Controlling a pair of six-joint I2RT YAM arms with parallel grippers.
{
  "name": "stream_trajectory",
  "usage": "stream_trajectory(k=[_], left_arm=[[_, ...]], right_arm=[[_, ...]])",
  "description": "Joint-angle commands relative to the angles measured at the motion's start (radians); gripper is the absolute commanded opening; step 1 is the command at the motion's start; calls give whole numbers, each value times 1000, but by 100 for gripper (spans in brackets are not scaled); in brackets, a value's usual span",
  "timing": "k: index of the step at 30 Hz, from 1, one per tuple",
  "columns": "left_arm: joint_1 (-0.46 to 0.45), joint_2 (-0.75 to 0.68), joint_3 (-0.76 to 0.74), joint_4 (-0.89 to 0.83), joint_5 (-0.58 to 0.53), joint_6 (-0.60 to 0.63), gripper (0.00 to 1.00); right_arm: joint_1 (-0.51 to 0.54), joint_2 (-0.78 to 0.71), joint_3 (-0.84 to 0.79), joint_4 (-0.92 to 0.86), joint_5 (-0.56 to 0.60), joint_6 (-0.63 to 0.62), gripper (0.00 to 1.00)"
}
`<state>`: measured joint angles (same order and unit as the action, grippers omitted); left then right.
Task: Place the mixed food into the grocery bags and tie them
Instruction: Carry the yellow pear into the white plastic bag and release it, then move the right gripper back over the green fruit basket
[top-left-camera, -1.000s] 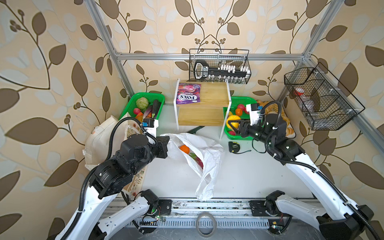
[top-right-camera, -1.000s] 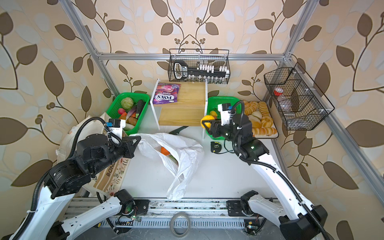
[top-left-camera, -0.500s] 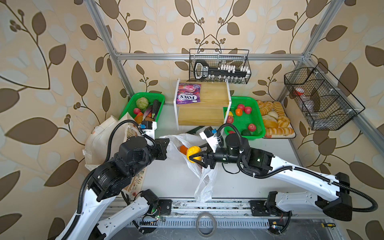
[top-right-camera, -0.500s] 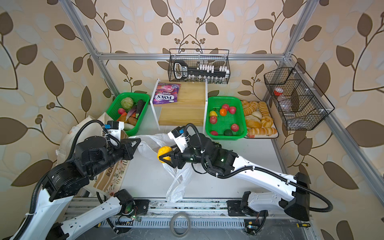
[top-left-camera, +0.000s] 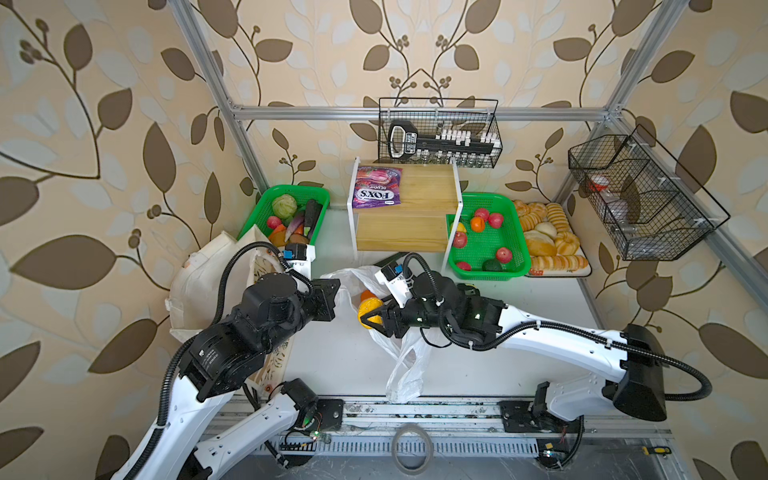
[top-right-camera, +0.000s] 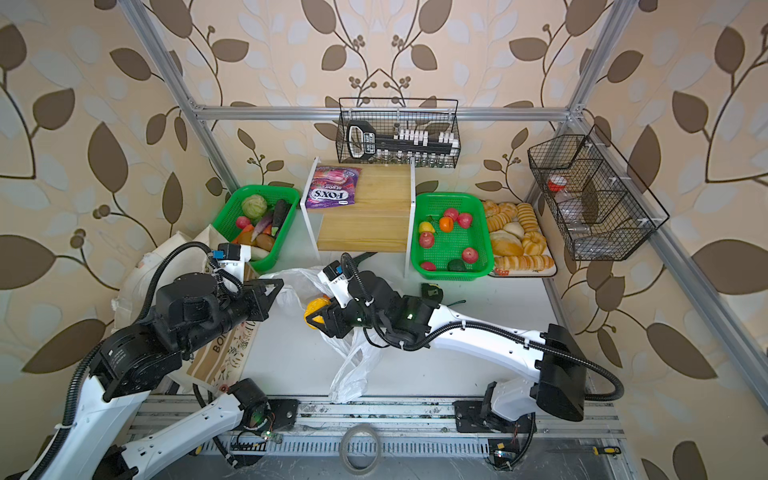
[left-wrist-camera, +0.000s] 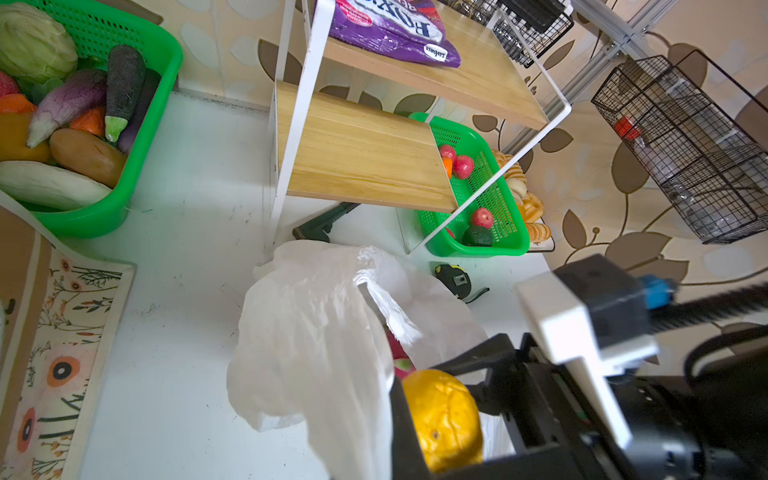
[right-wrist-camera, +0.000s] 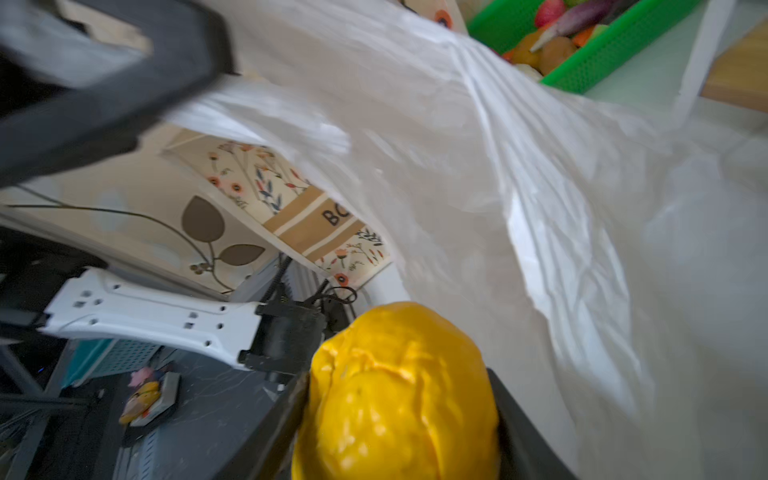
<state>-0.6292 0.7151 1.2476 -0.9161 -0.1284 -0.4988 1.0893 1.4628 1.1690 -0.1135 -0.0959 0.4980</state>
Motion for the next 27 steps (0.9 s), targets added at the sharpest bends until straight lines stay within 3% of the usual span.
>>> stream_trajectory(k=[1,4,7,10,14,19,24,27], left_arm=[[-4,-5,12,6,16,-12,0],[-4,-6,19,-5,17,-13,0],[-4,-6,27,-7,18,-15,0],[-4,-6,36,-10,14,-15,0],[-4,-8,43,-15,9,-18,0],[-4,-9,40,-17,0,-20,0],[-4,-15,39,-20,-15,-18,0],[-6,-19,33,-16,-26,-17,0]], right_arm=[[0,54,50,-101,220,29,48],[-1,102,56,-92,235,9,49],[11,152,108,-147,293,5,56],[55,187,179,-236,458,-34,68],[97,182,223,-266,580,-107,76],[97,86,169,-185,532,-160,79],[96,-128,78,-42,329,-234,79],[95,-277,-2,53,302,-255,82]])
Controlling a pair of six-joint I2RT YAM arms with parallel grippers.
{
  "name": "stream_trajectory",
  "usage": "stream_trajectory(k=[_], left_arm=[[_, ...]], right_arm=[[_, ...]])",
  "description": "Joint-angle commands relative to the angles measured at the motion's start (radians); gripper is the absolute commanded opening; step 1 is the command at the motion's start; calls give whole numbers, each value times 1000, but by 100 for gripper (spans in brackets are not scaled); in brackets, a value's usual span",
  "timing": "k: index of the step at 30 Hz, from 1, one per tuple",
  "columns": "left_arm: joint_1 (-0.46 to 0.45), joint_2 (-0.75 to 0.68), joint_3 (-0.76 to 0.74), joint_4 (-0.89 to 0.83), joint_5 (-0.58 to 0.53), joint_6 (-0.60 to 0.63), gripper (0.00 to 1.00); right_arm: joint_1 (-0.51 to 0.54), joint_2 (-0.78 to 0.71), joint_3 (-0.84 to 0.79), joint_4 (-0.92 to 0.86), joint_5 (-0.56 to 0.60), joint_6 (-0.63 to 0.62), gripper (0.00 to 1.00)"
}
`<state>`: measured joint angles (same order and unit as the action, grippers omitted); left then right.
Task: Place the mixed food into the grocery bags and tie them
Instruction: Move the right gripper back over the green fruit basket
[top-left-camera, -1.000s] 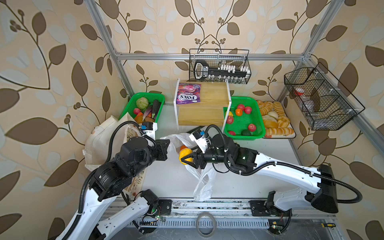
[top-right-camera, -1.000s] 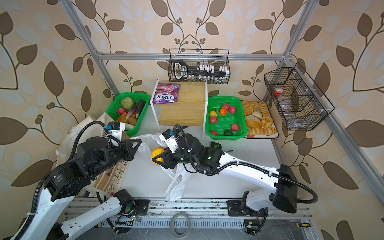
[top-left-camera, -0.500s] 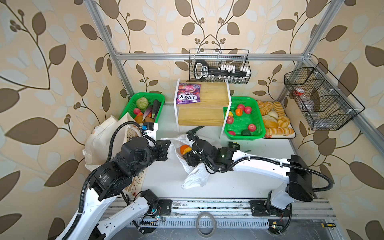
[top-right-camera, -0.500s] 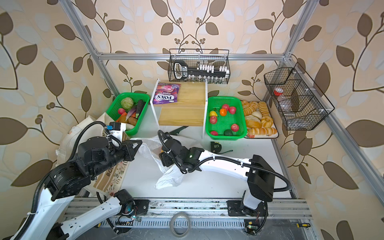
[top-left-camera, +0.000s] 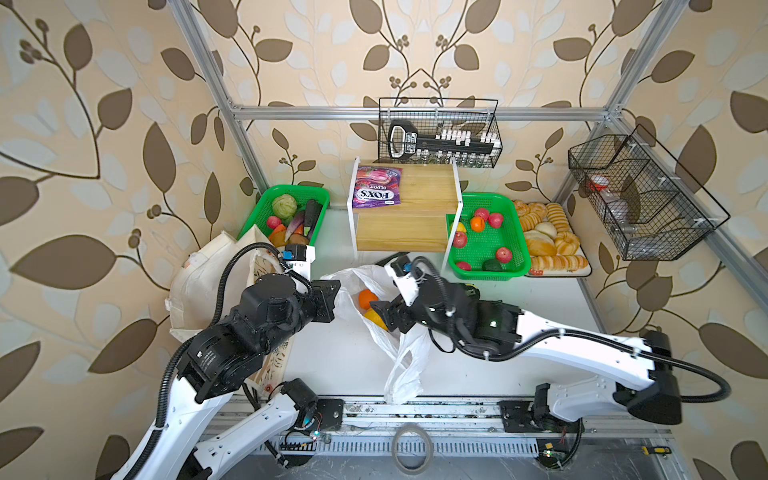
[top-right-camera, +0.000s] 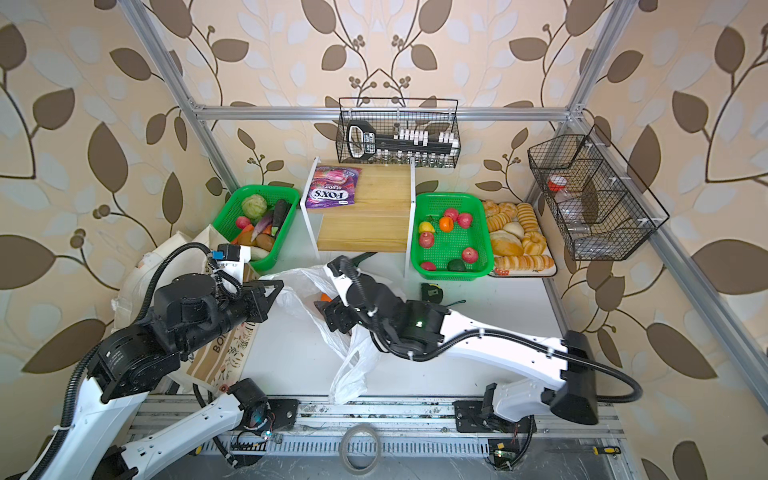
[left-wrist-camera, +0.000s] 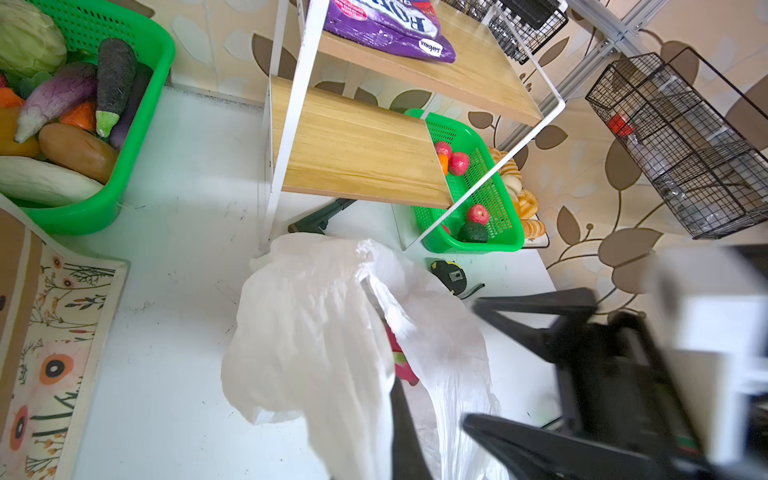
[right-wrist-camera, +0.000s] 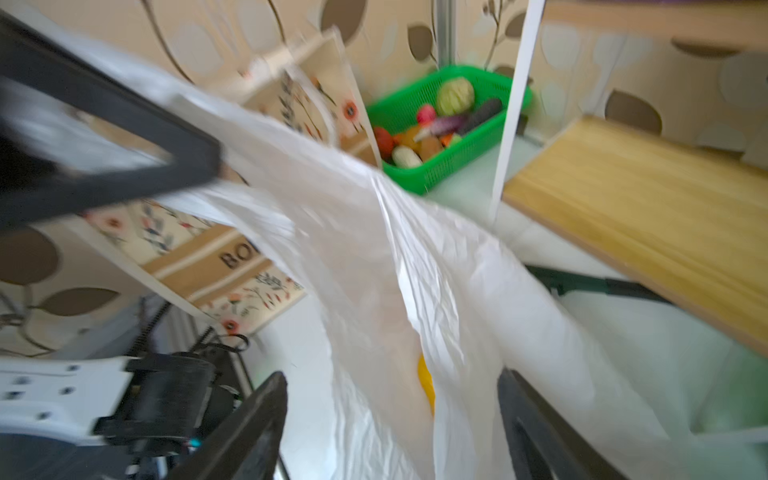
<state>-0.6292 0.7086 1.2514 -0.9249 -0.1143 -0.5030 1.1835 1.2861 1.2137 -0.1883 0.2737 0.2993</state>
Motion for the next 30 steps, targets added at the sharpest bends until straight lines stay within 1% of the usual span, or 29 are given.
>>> stream_trajectory(k=[1,2,3,4,5,7,8,10,12,13,16,19,21,24,26,28,30], left_arm=[[-4,-12,24,-3,-41,-12,0],[-5,-12,21,1,-42,-12,0],[-4,-11,18,7,-42,-12,0],[-4,-9,17,12,-42,-12,0],[-4,-8,16,15,-41,-12,0],[-4,-3,17,18,-37,-10,0],[-4,-1,17,18,-36,-9,0],[-4,0,20,13,-36,-9,0],[-4,-4,23,4,-43,-7,0],[-5,-7,23,1,-48,-6,0],[-5,-17,19,1,-65,-3,0],[-4,-22,11,13,-75,0,0],[-4,-23,6,20,-74,-1,0],[-4,-23,-3,27,-70,0,0],[-5,-22,-7,28,-74,2,0],[-4,-20,-11,33,-82,12,0],[-4,-15,-16,45,-90,26,0]], right_arm=[[-3,-150,-77,159,-53,-65,84],[-12,-186,-96,174,-31,-63,84],[-35,-220,-108,160,8,-29,86],[-85,-242,-108,120,20,18,85],[-157,-250,-104,69,9,71,85],[-351,-252,-104,-66,-36,205,82],[-425,-252,-113,-118,-55,255,82],[-610,-248,-173,-171,-119,317,80],[-757,-221,-207,-225,-188,318,80],[-824,-193,-215,-251,-199,304,80],[-956,-89,-209,-297,-195,217,80],[-1038,44,-170,-305,-199,169,80],[-1069,135,-125,-320,-189,170,79],[-1097,276,-47,-320,-211,148,76],[-1100,351,10,-303,-268,128,74],[-1100,429,77,-268,-408,114,74],[-1094,497,118,-215,-498,136,72]])
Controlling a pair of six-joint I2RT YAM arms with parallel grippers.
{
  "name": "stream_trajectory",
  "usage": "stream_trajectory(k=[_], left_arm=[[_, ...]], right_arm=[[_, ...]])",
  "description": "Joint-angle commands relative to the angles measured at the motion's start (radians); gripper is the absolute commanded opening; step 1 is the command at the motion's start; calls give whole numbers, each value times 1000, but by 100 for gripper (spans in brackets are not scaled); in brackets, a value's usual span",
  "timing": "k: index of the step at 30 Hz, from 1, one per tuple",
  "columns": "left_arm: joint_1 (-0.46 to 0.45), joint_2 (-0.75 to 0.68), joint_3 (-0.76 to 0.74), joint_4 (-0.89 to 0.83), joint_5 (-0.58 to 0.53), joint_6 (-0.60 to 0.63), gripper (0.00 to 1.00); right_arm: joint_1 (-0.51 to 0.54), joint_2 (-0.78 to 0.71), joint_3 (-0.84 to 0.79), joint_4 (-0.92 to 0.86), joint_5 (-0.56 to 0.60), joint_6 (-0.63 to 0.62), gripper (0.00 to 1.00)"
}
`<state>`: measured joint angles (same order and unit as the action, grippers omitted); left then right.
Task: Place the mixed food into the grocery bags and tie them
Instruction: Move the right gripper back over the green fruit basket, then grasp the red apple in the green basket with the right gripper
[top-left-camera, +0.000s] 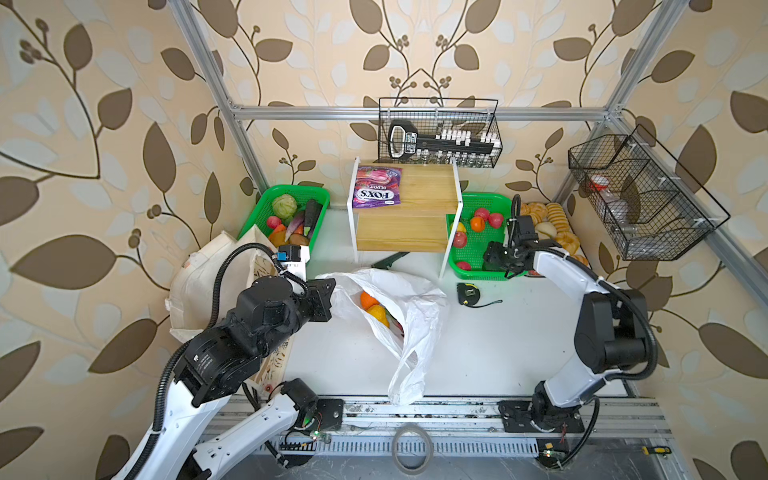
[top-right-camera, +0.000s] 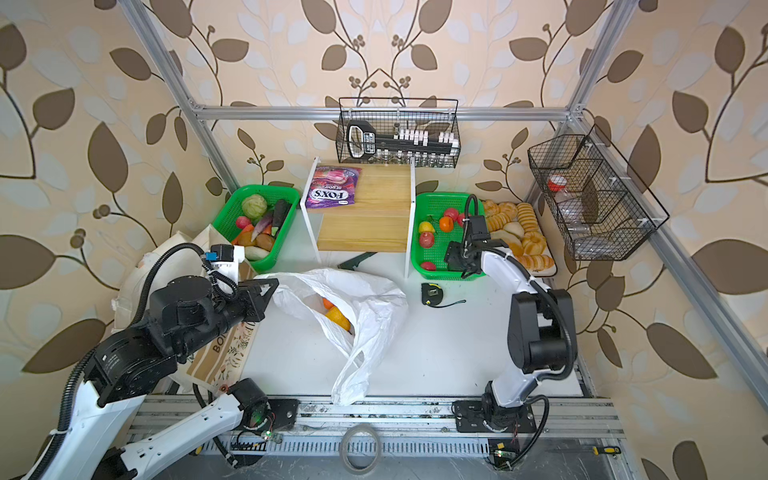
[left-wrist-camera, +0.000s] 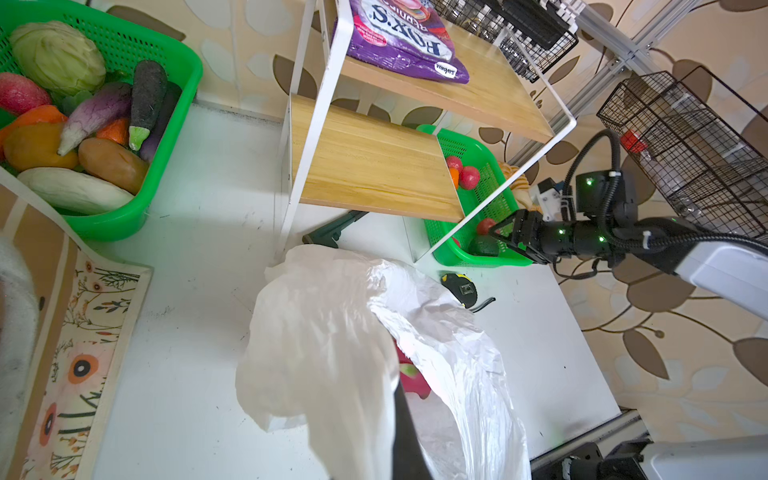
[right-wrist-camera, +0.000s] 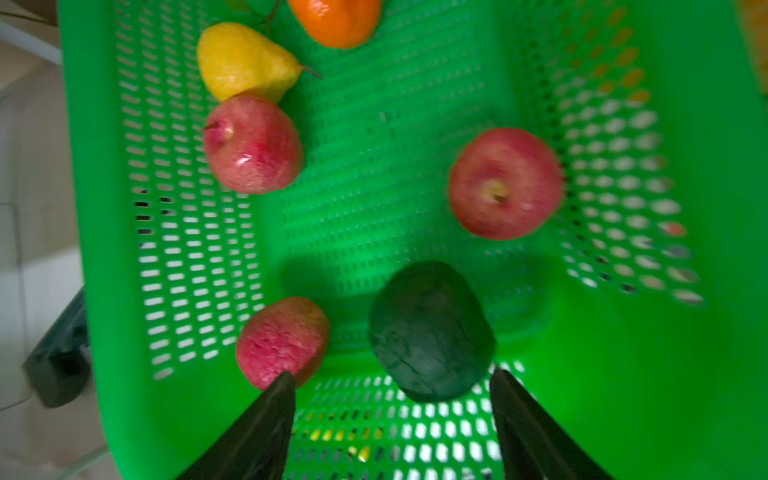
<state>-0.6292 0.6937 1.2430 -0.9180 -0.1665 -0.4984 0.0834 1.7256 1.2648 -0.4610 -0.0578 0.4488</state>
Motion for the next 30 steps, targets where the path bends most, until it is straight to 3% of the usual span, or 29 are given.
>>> stream_trajectory(k=[1,11,16,27,30], left_arm=[[-4,4,-11,48,-40,30,0],[-4,168,52,136,50,138,0],[-4,241,81,154,31,170,0],[-5,269,82,170,63,164,0],[-4,256,88,161,58,153,0]], right_arm=[[13,93,94,76,-177,3,72],[64,411,443,65,-113,13,75],[76,506,554,-3,-53,-13,75],[81,579,590,-36,-49,-77,65],[73,594,599,-32,-70,-84,53]])
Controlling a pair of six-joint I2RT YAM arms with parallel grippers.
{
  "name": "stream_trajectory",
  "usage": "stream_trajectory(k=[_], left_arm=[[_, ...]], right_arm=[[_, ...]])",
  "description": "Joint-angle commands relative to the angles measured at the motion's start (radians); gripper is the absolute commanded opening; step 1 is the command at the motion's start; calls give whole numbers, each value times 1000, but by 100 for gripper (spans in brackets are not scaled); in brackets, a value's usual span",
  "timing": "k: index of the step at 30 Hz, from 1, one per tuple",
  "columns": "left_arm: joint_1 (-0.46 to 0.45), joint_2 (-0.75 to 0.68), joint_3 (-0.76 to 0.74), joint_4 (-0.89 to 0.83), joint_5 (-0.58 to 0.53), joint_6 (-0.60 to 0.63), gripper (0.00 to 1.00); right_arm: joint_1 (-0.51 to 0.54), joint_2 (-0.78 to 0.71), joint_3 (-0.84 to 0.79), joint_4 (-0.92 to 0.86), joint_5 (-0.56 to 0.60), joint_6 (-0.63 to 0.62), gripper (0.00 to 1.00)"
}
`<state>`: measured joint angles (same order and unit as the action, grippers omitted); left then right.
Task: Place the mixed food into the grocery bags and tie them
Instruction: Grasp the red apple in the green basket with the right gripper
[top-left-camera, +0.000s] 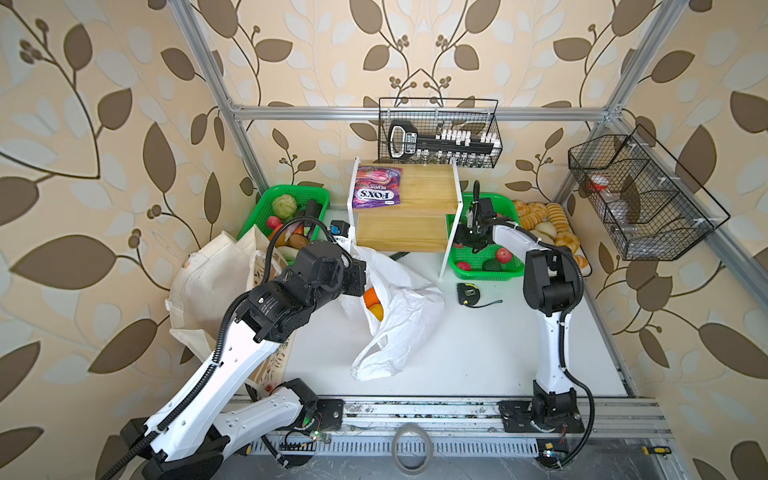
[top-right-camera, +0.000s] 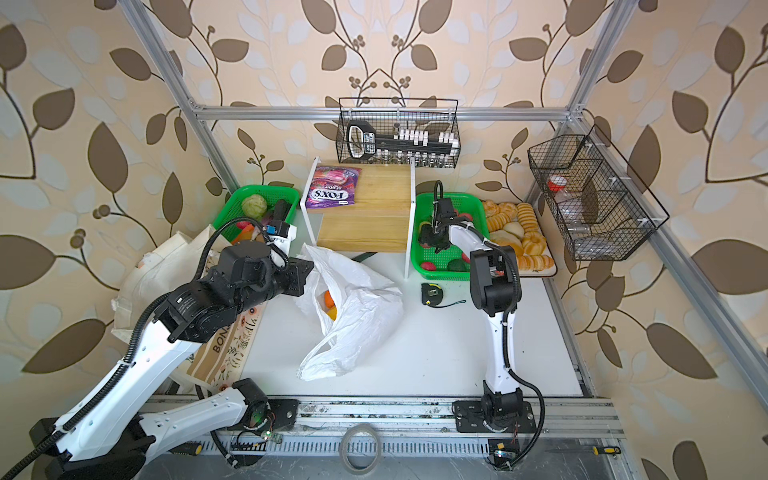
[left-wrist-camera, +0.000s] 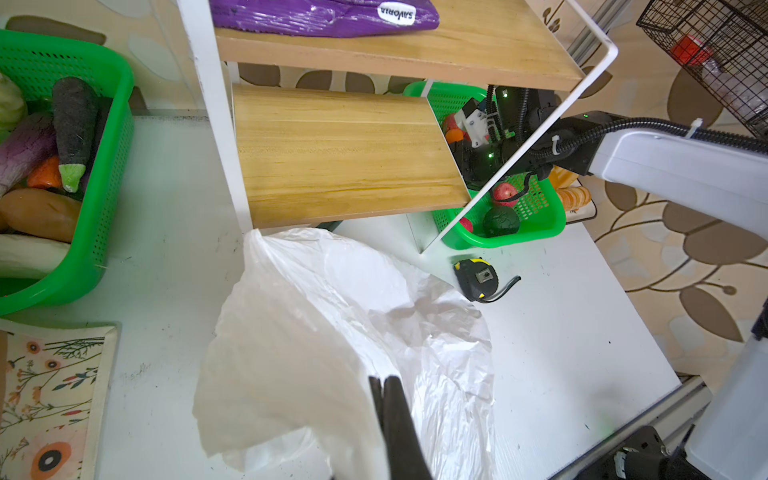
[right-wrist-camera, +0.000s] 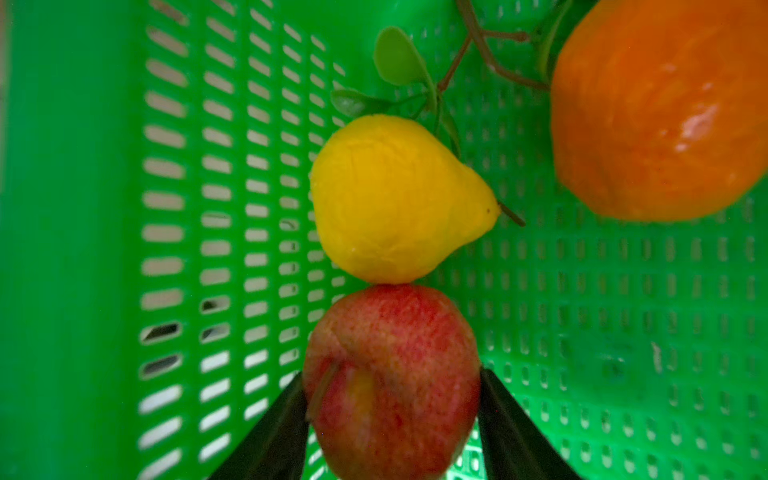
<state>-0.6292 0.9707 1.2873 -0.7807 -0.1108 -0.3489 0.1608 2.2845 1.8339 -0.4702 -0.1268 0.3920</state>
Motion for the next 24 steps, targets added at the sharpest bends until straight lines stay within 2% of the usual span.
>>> stream_trajectory(k=[1,5,9,13,19,24], left_arm=[[-4,-27,44,17,-1,0,0],[-5,-55,41,0,-20,-14,0],[-5,-82,35,-11,-34,-30,0],[-5,-101,32,-30,-44,-54,0],[-4,-135,18,-39,-41,-95,0],[-4,-157,12,-44,-30,-118,0]], right_arm=[[-5,33,29,-19,0,-21,51],[-7,-12,8,-14,-26,-23,46],[-10,-129,-87,5,-49,-22,45],[-31,-327,-267,76,-91,11,45],[-62,-685,-561,180,-229,60,44],[0,-978,-722,173,-318,40,44]])
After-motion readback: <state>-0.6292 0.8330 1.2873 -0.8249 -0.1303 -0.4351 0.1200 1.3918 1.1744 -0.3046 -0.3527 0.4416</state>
